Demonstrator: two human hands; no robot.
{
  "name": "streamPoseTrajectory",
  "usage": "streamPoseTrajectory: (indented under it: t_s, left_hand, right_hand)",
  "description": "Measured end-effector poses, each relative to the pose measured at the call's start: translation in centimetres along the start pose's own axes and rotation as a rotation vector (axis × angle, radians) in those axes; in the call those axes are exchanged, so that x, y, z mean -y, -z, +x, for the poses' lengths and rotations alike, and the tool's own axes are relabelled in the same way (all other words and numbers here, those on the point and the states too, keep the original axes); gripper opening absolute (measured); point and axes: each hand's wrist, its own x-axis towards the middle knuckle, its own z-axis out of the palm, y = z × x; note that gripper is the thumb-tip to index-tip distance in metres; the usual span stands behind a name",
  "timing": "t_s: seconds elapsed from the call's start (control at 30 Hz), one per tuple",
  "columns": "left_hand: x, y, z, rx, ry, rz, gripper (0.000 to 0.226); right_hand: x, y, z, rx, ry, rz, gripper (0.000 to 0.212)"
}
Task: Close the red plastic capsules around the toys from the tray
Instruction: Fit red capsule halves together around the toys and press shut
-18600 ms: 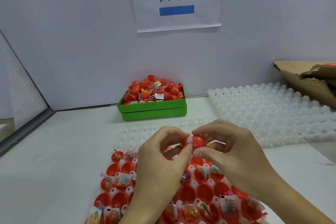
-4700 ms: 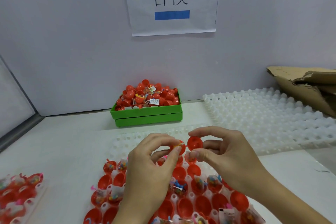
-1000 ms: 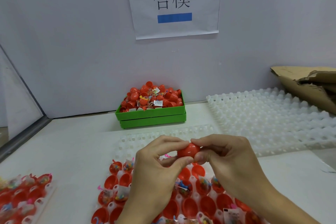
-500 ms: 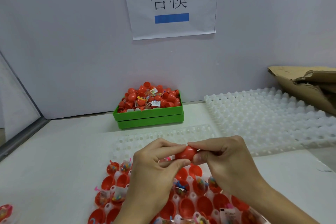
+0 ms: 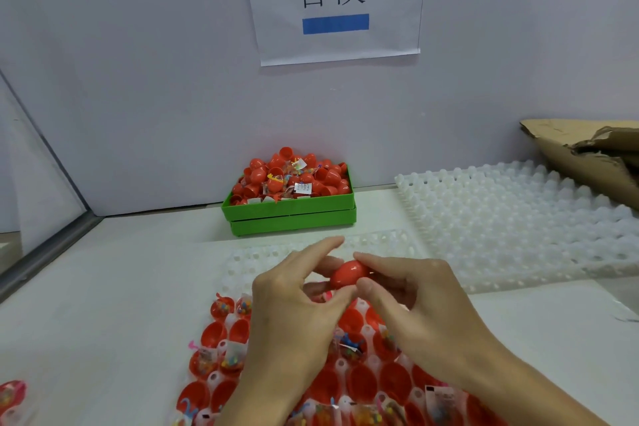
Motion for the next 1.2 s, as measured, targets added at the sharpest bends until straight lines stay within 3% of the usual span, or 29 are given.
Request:
streamPoseTrajectory:
  t_s: [0.1, 0.27, 0.33, 0.43, 0.53, 0.6, 0.67, 0.87, 1.2]
  left_hand:
    - [-0.1, -0.1, 0.0, 0.010, -0.249, 0.225, 0.067]
    - [0.4, -0.7, -0.4, 0.045, -0.540, 0.357, 0.052]
    - [0.0, -0.6, -0.3, 0.100, -0.432, 0.245, 0.051]
    - [-0.7, 0.2, 0.1, 0.139, -0.036, -0.115, 0.046]
    - [-0.4, 0.6, 0.4, 0.237, 0.289, -0.385, 0.060]
    - [-0.5, 0.4, 0.4, 0.344, 0.390, -0.576, 0.046]
    - [-0.7, 0.0, 0.2, 0.362, 0.411, -0.680, 0.033]
    - [-0.8, -0.5, -0.2, 0.251, 0.400, -0.729, 0.024]
    - [-0.7, -1.0, -0.2, 0.225, 0.422, -0.738, 0.029]
  right_hand:
    - [0.5, -0.7, -0.1, 0.018, -0.036, 0.123, 0.006]
    - [0.7, -1.1, 0.1, -0.022, -0.158, 0.287, 0.009]
    - [0.5, -0.8, 0.2, -0.059, -0.207, 0.343, 0.018]
    - [0.0, -0.3, 0.6, -0.099, -0.268, 0.514, 0.015]
    - [-0.2, -0.1, 0.6, -0.045, -0.239, 0.660, 0.031]
    - [-0.1, -0.3, 0.4, 0.005, -0.183, 0.655, 0.029]
    - [-0.1, -0.4, 0.3, 0.015, -0.158, 0.602, 0.031]
    - [0.1, -0.6, 0.4, -0.024, -0.116, 0.484, 0.030]
    - [0.2, -0.2, 0.6, -0.006, -0.103, 0.450, 0.029]
